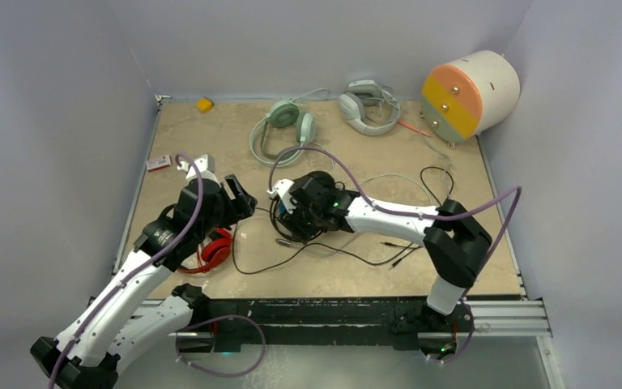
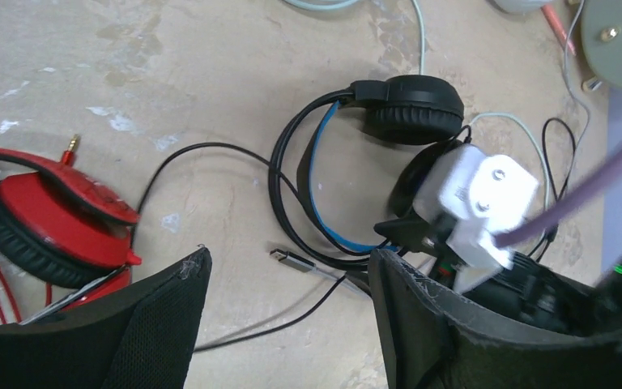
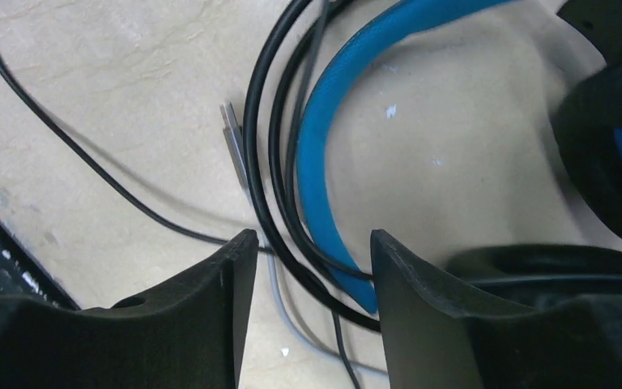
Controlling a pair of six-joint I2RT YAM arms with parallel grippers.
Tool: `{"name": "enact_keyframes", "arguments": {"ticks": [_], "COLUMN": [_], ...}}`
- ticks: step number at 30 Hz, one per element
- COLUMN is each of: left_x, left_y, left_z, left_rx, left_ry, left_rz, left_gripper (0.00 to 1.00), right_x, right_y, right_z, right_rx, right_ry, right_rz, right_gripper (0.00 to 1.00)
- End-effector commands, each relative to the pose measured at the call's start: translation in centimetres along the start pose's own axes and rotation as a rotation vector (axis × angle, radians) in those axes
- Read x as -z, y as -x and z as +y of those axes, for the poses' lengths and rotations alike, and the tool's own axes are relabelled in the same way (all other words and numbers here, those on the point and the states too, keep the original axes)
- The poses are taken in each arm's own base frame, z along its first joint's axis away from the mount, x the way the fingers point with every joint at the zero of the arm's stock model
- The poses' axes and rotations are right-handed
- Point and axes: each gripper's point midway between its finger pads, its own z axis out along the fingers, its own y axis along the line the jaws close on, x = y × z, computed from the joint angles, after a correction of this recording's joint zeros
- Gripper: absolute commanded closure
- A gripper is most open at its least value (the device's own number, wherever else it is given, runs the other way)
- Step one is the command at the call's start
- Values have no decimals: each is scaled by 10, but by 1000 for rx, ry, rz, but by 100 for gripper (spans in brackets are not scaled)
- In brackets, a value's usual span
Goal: Wrap the headphones
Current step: Place the headphones at the center of the board.
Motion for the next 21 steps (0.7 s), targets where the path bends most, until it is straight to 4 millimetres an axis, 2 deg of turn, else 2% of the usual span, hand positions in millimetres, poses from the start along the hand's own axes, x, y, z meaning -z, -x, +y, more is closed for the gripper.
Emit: {"name": "enact_keyframes", "arguments": {"ticks": [1,3,6,10,15,18,21], "left_x": [-18,-29,-43,-52,-51,-45,-38], "left_y": [-6,-13,-25,-31,-18,-4,3], "left_z": [-17,-17,-18,-9,19,39,49], "left_rx": [-46,-63,-78,-53,98,155,176], "left_ry": [-80,-70,-74,-26,-3,21,60], "left_rz": [27,58,102,112,94,42,10], "left_gripper": [30,30,31,31,33,35,36], "right_x": [34,41,51,54,52,44,33], "right_y": [28,28,31,41,65,80,90], "right_z": [-1,-1,-1,11,13,9,10], "right_rx": [-6,-44,-65,-56,-86,-102,-64], "right_ry": [-15,-18,-12,58,67,47,62], "right_rz": [-145,-163,-206,-235,-288,-296,-282], "right_gripper": [43,44,52,50,51,52,52]}}
